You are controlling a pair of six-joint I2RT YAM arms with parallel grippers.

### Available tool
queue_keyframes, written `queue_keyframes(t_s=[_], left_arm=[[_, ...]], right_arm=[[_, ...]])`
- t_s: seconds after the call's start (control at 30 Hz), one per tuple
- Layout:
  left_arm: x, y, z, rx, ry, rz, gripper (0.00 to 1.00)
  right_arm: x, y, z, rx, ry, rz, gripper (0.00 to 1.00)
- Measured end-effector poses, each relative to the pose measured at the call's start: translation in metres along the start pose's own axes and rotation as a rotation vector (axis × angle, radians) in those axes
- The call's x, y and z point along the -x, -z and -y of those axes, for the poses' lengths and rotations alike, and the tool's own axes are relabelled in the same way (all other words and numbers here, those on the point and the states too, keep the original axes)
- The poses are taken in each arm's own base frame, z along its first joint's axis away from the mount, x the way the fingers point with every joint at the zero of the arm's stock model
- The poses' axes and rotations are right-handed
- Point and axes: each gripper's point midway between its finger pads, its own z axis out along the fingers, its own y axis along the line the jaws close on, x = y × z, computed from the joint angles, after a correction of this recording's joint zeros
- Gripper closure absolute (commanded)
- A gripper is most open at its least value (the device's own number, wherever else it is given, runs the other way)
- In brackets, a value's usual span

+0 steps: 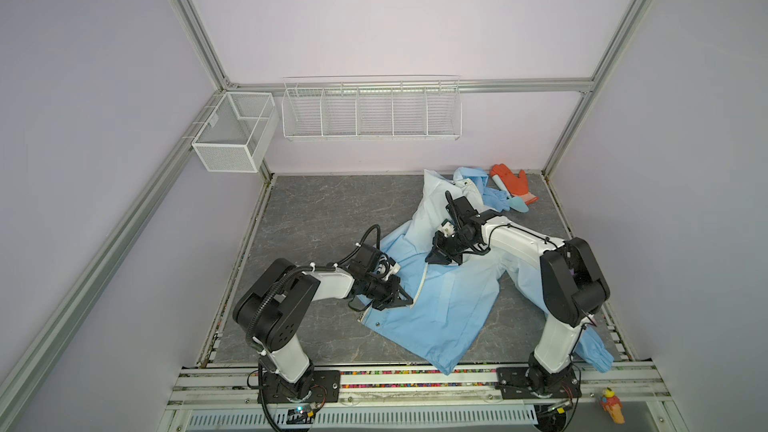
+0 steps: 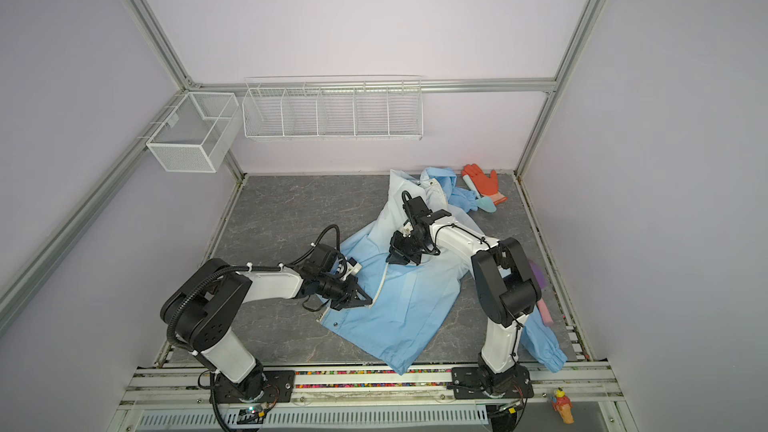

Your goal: Zip up the jacket

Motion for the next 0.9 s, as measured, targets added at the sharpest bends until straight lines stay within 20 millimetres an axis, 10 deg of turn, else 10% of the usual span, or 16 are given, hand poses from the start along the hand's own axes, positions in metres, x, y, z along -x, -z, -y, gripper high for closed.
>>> queue_keyframes(t_s=[0.13, 0.33, 0.67, 0.9], left_arm=[[0.019, 0.017, 0.022, 0.015, -0.028, 0.063, 1.0], [0.08, 0.086, 0.07, -0.003, -0.09, 0.298, 1.0], [0.107, 0.121, 0.079, 0.083, -0.098, 0.405, 1.0], [0.102, 0.119, 0.071, 0.109, -0.07, 0.386, 1.0]], right_arm=[[-0.01, 0.035, -0.006, 0.003, 0.022, 0.084, 0.38], [-0.053, 0.085, 0.004, 0.007, 0.057, 0.167, 0.24], [-0.172, 0.052, 0.159, -0.245, -0.134, -0.027, 0.16], [-0.153, 0.026, 0.166, -0.287, -0.185, -0.057, 0.37]])
